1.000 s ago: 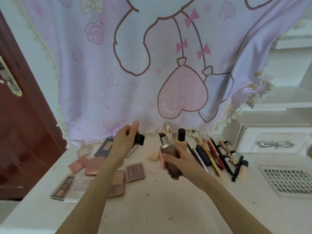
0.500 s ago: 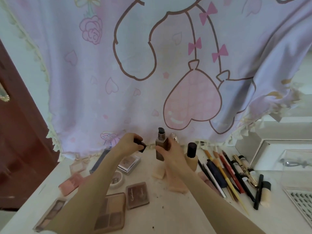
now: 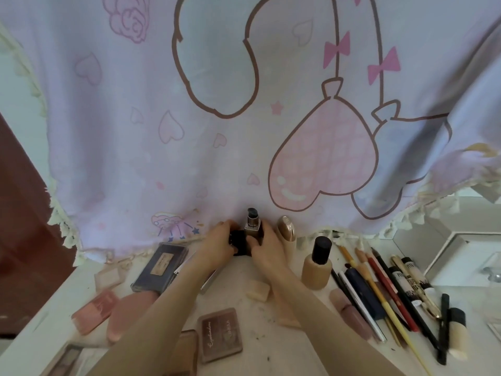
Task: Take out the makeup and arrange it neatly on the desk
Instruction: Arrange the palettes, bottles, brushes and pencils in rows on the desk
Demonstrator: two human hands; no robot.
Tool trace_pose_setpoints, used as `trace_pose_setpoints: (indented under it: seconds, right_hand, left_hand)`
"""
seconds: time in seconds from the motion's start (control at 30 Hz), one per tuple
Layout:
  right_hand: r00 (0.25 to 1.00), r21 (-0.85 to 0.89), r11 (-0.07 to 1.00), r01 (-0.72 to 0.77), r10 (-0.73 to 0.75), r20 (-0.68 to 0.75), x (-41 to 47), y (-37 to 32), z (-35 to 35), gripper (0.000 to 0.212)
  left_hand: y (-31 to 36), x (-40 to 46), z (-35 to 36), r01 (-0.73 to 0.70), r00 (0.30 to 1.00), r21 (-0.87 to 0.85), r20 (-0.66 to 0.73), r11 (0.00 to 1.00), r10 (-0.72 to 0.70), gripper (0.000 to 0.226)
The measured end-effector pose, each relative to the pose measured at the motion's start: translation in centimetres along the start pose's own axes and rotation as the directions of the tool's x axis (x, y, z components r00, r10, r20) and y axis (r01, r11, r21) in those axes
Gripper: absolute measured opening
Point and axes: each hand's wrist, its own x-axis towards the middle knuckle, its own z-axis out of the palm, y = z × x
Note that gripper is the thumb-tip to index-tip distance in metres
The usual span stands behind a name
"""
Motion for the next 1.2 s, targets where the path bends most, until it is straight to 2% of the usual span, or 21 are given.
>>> trace_pose_setpoints:
  seconds: [0.2, 0.3, 0.57, 0.63, 0.73, 0.87, 0.97, 1.03, 1.13, 1.2]
  right_hand:
    - [0.997, -0.091, 0.995, 0.037, -0.044, -0.069, 0.0, -0.1, 0.2, 0.050]
    - [0.995, -0.096, 0.995, -0.011, 0.000, -0.104, -0.2, -0.2, 0.4, 0.048]
    - [0.989, -0.142, 0.980, -0.138, 0.128, -0.077, -0.6, -0.8, 0.1, 0.034]
    - [0.993, -0.109, 0.989, -0.103, 0.095, -0.076, -1.6, -1.0, -0.3, 0.035]
    - [0.996, -0.027, 0.999, -0.025, 0.023, -0.082, -3.6, -1.4, -1.4, 0.032]
    - [0.984, -0.156, 0.984, 0.091, -0.113, -0.134, -5.1, -2.4, -3.9, 0.021]
    - [0.948, -0.371, 0.907, 0.201, -0.275, -0.160, -4.4, -3.8, -6.4, 0.017]
    - [0.943, -0.618, 0.765, 0.183, -0.313, -0.109, -2.9, -4.5, -8.0, 0.019]
    - [0.992, -0.794, 0.603, 0.071, -0.129, -0.009, -0.8, -5.0, -9.1, 0.014]
    - [0.998, -0.838, 0.544, 0.052, -0.010, 0.055, 0.2, -4.8, -8.8, 0.026]
  left_hand:
    - [0.0, -0.1, 0.9, -0.003, 0.993, -0.086, -0.117, 0.996, -0.007, 0.049]
    - [0.1, -0.2, 1.2, 0.007, 0.986, -0.075, -0.164, 0.997, -0.019, 0.046]
    - [0.7, -0.6, 1.0, 0.030, 0.987, -0.086, -0.157, 0.996, -0.043, 0.046]
    - [0.8, -1.4, 0.8, 0.015, 0.984, -0.103, -0.173, 0.995, -0.033, 0.049]
    - [1.1, -3.2, 0.8, -0.026, 0.963, -0.121, -0.271, 0.992, -0.008, 0.043]
    - [2.4, -5.5, 1.2, -0.132, 0.945, -0.086, -0.312, 0.987, 0.099, 0.032]
    - [3.6, -6.0, 1.2, -0.181, 0.948, -0.077, -0.279, 0.980, 0.153, 0.027]
    - [4.1, -6.0, 1.0, -0.187, 0.951, -0.072, -0.265, 0.980, 0.162, 0.026]
    - [4.5, -6.0, 0.9, -0.180, 0.959, -0.055, -0.232, 0.982, 0.162, 0.026]
    - [4.5, -5.9, 0.8, -0.178, 0.963, -0.044, -0.214, 0.983, 0.164, 0.026]
